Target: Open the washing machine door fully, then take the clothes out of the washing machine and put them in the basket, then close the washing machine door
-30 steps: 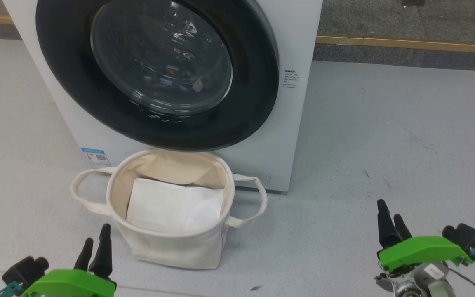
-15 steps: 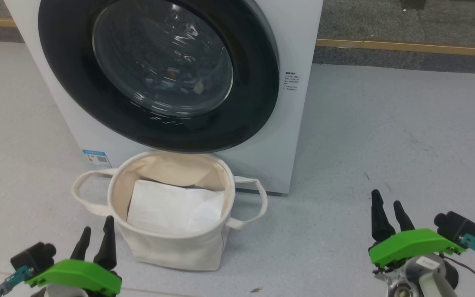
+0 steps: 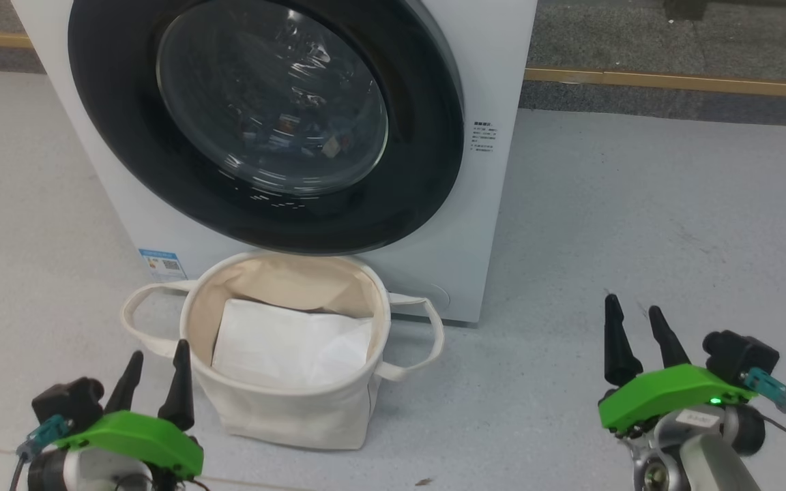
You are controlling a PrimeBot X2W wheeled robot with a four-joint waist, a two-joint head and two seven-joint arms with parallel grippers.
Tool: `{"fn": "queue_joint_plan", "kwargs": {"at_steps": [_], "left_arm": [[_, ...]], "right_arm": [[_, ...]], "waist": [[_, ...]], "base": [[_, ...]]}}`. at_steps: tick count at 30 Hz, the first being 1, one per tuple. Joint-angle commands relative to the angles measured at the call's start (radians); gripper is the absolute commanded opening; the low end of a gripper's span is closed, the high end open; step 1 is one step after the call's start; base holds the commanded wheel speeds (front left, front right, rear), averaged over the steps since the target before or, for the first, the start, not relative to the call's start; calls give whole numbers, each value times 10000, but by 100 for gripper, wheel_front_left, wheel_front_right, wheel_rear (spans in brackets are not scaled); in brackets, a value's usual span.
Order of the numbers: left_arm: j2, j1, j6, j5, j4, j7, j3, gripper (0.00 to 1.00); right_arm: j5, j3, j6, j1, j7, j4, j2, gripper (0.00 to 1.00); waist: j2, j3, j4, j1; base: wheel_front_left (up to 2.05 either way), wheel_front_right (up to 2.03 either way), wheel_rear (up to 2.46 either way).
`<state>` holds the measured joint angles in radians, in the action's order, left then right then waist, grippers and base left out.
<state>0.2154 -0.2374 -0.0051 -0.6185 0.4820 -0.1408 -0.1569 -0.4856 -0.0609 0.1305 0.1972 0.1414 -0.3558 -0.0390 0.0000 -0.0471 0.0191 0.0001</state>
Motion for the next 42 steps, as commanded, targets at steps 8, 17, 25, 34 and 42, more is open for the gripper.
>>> {"fn": "queue_joint_plan", "kwargs": {"at_steps": [8, 17, 25, 34, 42], "left_arm": [[560, -915, 285, 1169, -46, -372, 135, 100], [727, -1113, 367, 2074, -33, -606, 0, 100], [826, -1291, 386, 3046, 64, -840, -285, 100], [952, -1481, 359, 3976, 195, -1132, -324, 100], [916, -1474, 191, 4007, 161, -1209, -104, 100]], "right_arm": [[998, -276, 2, 783, 365, 399, -81, 100], [1611, -420, 2, 851, 600, 432, -90, 100], [2435, -576, 2, 967, 834, 496, -98, 100], [3389, -705, 2, 1069, 1126, 469, -109, 100], [3202, -624, 2, 1107, 1204, 256, -112, 100]], "waist": [[0, -7, -17, 0], [0, -49, 1, 0], [0, -79, 10, 0], [0, -197, 27, -1], [0, -234, 32, -1]], "base": [[0, 0, 0], [0, 0, 0], [0, 0, 0], [0, 0, 0], [0, 0, 0]]}}
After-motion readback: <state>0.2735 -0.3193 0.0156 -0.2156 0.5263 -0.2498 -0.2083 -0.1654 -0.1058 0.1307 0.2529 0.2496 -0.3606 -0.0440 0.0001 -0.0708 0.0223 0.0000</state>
